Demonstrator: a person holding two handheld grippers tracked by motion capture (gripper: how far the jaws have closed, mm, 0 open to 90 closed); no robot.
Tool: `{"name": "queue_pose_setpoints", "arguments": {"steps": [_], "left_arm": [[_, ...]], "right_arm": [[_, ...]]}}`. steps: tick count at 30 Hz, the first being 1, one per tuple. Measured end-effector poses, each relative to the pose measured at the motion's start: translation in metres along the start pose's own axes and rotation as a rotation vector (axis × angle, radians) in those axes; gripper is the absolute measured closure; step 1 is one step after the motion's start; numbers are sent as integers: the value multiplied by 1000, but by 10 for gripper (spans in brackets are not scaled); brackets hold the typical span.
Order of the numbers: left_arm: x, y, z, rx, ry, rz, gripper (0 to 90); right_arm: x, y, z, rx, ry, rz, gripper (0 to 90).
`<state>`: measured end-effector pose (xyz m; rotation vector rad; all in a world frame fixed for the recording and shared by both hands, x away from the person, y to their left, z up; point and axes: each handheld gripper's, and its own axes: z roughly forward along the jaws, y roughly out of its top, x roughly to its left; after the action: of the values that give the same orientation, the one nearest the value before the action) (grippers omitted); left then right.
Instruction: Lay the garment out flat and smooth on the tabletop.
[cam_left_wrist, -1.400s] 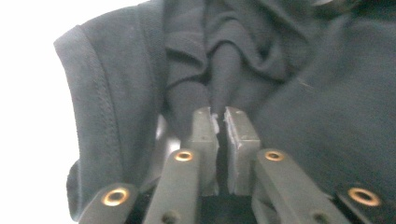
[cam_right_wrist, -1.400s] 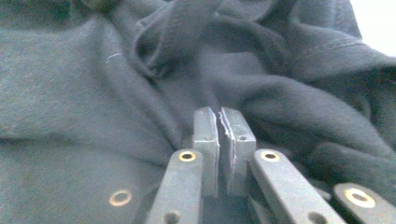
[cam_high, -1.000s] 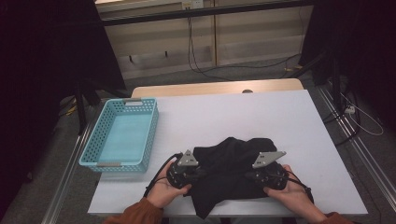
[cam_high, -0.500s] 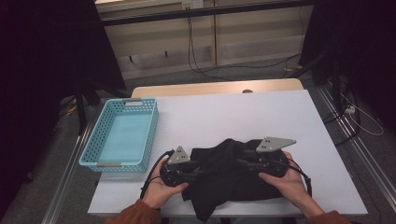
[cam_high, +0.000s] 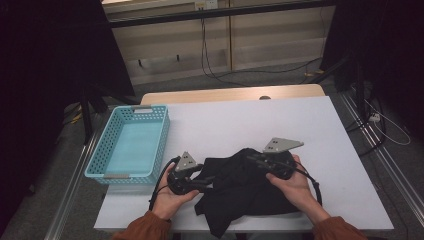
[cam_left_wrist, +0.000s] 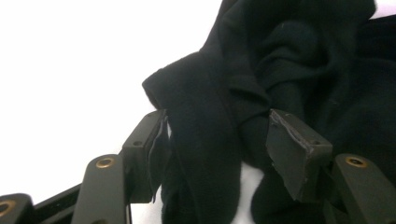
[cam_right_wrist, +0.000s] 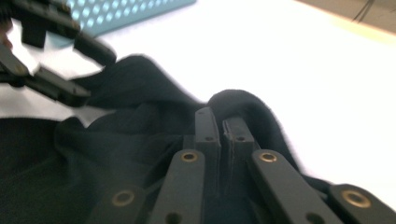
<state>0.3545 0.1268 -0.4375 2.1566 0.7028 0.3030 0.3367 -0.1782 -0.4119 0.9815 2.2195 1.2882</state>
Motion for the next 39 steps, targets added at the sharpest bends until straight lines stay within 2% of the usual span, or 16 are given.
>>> {"name": "queue_pose_setpoints", "arguments": {"steps": [4,8,10,14,18,20,21,24,28,33,36,39], "left_arm": [[3,0,2,-2,9,-26,335],[6,-1,6,15,-16,-48,360],[5,-1,7,26,-50,-57,428],[1,-1,8,30,-63,-42,498],[1,0,13,41,-68,-42,578],[3,3,15,29,-93,-60,706],[5,5,15,27,-96,-53,764],[9,10,11,-11,-126,-85,864],[13,21,-2,-89,-119,-97,890],[25,38,-20,-182,-74,-130,895],[33,49,-30,-231,-55,-156,896],[38,59,-39,-276,-33,-165,896]], "right_arm": [[-14,-1,-17,-29,-25,14,876],[-26,-6,-32,-39,-53,25,875],[-31,-8,-37,-51,-69,42,875],[-40,-8,-47,-74,-111,66,874],[-44,-5,-52,-93,-120,71,872],[-44,-3,-53,-96,-117,67,871],[-44,-3,-53,-97,-117,65,870],[-42,-1,-51,-97,-113,54,867],[-41,3,-50,-103,-110,50,858],[-44,14,-54,-129,-123,36,852],[-51,24,-64,-172,-145,43,853],[-57,34,-76,-214,-165,47,852]]}}
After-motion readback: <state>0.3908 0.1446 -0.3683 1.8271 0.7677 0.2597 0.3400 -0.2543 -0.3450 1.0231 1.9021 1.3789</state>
